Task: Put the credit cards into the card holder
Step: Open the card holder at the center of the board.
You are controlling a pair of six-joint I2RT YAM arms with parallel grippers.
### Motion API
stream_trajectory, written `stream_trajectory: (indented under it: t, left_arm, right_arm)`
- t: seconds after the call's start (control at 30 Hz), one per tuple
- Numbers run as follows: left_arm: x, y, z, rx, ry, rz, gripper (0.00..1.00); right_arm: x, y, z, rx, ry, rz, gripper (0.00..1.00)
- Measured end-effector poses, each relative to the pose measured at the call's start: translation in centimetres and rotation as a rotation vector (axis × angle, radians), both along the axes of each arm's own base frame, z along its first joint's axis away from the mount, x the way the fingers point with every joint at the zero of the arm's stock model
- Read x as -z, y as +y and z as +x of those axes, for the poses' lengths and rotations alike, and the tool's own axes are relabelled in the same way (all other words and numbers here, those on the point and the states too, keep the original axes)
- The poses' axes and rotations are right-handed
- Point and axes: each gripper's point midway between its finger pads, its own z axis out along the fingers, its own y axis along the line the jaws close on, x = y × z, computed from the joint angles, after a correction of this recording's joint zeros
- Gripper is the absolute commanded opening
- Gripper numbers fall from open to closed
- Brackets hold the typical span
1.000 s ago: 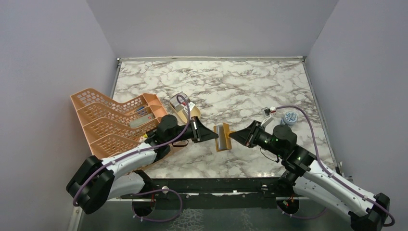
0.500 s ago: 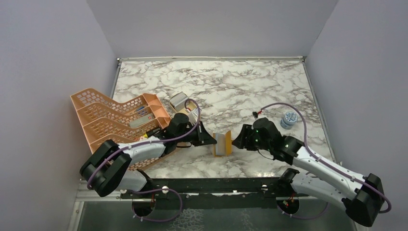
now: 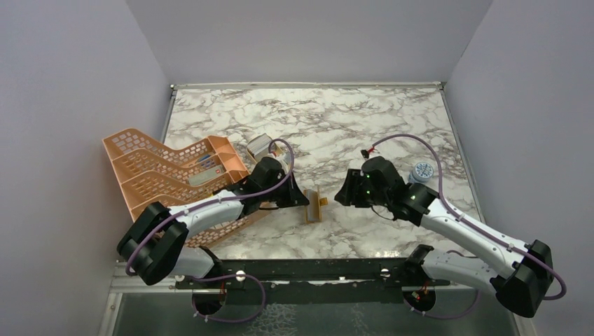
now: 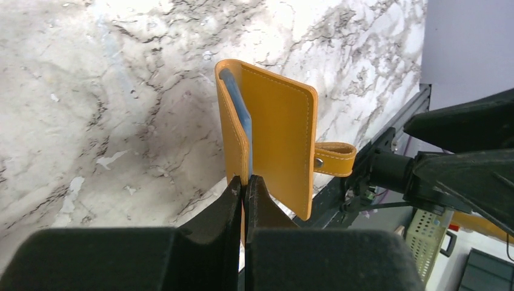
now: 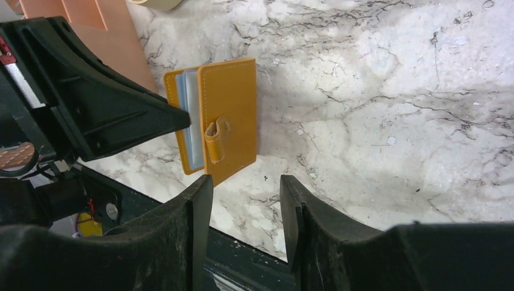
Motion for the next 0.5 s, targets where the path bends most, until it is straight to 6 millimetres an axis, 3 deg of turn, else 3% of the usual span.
stream_trajectory:
  t: [0.17, 0.4, 0.5]
  left_arm:
    - [0.3, 0.6, 0.0, -0.006, 0.014, 0.054, 0.00]
    - [0.0, 0.8, 0.3, -0.011, 0.019, 0.087, 0.00]
    - [0.0, 0.8, 0.2, -0.010, 0.023, 0.095, 0.00]
  right_arm:
    - [-0.9, 1.6, -0.3, -0.068, -0.019, 0.082, 0.41]
    - [-2.1, 6.4, -2.1, -0.228, -0.049, 0.253, 0.38]
    - [-1.2, 8.8, -3.0, -0.287, -0.031, 0.258, 0.35]
